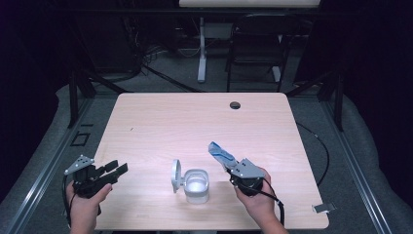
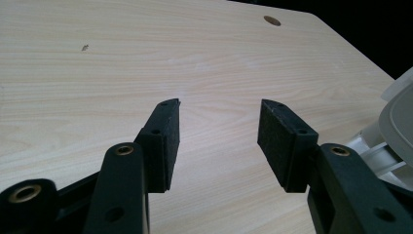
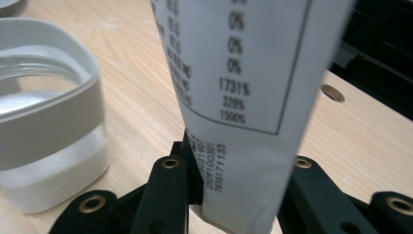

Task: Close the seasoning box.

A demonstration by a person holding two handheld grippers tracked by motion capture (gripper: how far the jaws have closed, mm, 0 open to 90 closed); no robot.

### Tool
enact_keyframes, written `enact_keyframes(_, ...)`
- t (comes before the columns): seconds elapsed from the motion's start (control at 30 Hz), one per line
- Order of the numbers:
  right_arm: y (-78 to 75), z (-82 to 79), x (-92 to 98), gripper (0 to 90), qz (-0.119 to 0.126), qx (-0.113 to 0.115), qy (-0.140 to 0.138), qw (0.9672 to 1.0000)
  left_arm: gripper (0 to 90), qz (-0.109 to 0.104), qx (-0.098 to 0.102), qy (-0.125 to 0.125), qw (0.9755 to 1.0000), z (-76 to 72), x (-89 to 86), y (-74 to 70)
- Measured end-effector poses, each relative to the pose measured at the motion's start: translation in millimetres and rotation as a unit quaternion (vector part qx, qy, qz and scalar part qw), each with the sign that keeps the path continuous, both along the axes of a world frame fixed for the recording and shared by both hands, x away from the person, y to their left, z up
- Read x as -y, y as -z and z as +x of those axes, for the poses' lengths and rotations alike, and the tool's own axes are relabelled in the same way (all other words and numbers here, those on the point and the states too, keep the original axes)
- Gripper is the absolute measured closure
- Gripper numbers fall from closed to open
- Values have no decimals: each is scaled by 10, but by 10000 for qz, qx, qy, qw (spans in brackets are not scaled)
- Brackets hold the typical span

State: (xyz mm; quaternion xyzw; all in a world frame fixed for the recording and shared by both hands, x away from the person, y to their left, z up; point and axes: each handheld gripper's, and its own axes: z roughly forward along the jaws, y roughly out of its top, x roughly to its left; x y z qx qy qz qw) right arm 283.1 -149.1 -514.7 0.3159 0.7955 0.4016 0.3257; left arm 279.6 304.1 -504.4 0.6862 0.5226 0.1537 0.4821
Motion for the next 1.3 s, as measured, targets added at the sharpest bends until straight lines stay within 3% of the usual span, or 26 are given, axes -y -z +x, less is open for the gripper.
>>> enact_keyframes(0.13, 18, 51, 93, 724, 178, -71, 238, 9995, 508, -24, 31, 1, 10000, 0, 20, -6)
enact_keyframes(0.4, 55, 89, 183, 724, 185, -75, 467, 9987, 508, 32, 17, 69, 10000, 15, 72, 2)
enact_keyframes(0.6, 115, 144, 268, 724, 276, -152, 707, 9970, 508, 148, 95, 257, 9995, 0, 189, -49)
enact_keyframes(1.07, 242, 222, 373, 724, 424, -320, 1035, 9932, 515, 233, 141, 447, 9986, -8, 334, -64)
enact_keyframes(1.3, 276, 248, 421, 725, 351, -435, 1152, 9918, 524, 231, 188, 560, 9980, -39, 429, -80)
